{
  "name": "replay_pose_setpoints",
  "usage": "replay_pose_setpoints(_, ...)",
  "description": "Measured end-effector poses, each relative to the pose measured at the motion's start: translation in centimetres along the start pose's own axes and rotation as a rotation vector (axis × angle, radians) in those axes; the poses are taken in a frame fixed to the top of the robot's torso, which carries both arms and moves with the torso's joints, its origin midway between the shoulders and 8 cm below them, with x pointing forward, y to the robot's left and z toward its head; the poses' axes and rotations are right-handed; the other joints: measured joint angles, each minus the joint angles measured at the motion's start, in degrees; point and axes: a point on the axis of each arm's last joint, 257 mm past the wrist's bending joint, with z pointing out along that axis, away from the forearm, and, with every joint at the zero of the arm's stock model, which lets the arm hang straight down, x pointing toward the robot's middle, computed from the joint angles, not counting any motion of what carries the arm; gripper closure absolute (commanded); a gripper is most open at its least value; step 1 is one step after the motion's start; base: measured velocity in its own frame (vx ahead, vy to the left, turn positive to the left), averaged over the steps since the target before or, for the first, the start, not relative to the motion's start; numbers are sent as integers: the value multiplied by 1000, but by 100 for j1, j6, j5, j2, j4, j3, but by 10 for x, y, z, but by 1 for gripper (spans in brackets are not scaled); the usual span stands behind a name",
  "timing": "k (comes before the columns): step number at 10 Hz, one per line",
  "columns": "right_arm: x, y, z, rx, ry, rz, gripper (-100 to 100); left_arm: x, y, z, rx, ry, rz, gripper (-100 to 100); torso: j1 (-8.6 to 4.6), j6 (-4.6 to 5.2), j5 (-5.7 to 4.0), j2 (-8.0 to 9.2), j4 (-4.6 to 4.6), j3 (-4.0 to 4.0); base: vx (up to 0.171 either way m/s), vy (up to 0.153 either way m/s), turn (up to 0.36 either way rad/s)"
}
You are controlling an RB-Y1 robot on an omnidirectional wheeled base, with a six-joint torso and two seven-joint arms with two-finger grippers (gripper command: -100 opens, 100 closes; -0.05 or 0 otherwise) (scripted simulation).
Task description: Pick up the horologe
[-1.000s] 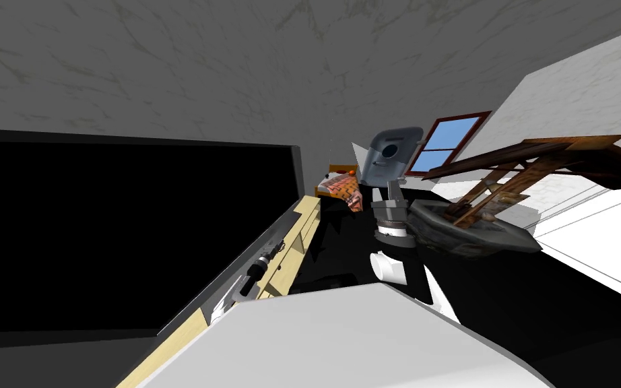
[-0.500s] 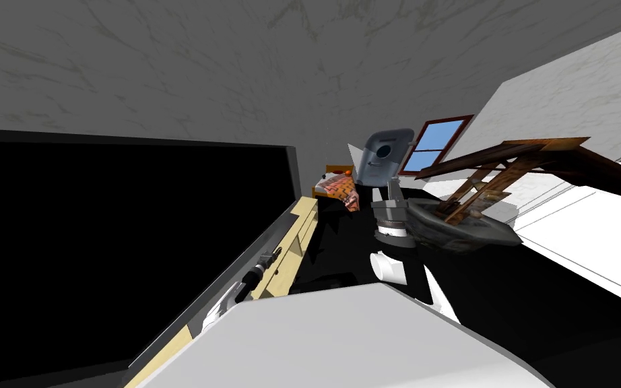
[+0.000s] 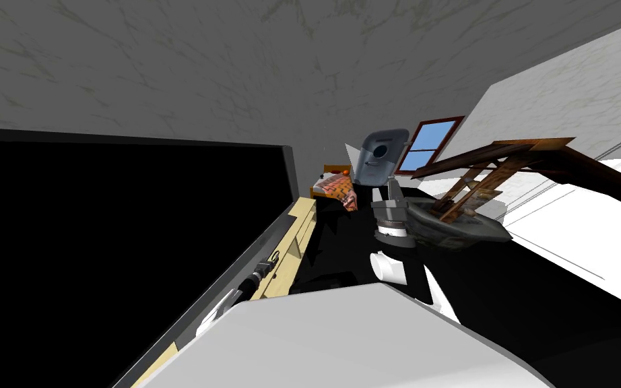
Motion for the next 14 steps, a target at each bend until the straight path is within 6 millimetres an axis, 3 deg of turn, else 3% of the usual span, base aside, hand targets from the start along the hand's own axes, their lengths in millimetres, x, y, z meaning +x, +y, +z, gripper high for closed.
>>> replay_pose_setpoints(2, 0, 0, 0, 0, 0, 0, 0, 15, 7, -2, -5, 37, 20, -100, -4, 0, -1, 0, 0, 0, 20, -10, -20)
replay_pose_setpoints(3, 0, 0, 0, 0, 0, 0, 0, 15, 7, -3, -4, 38, 21, 0, -3, -1, -1, 5, 1, 2, 0, 0, 0)
replay_pose_setpoints(4, 0, 0, 0, 0, 0, 0, 0, 15, 7, -2, -4, 38, 21, -100, -2, -1, -1, 9, 2, 5, -26, 42, -125)
replay_pose_setpoints(9, 0, 0, 0, 0, 0, 0, 0, 11, -9, 27, -48, 33, -8, -100, 16, 1, 4, 27, 6, 16, -40, 43, -135)
replay_pose_setpoints(10, 0, 0, 0, 0, 0, 0, 0, 11, -9, 27, -49, 33, -6, 100, 8, -2, 2, 20, 5, 12, 0, 0, 0)
replay_pose_setpoints(14, 0, 0, 0, 0, 0, 0, 0, 9, -10, 27, -47, 29, -6, 100, 14, 7, 16, -22, -12, -17, -3, -2, 0)
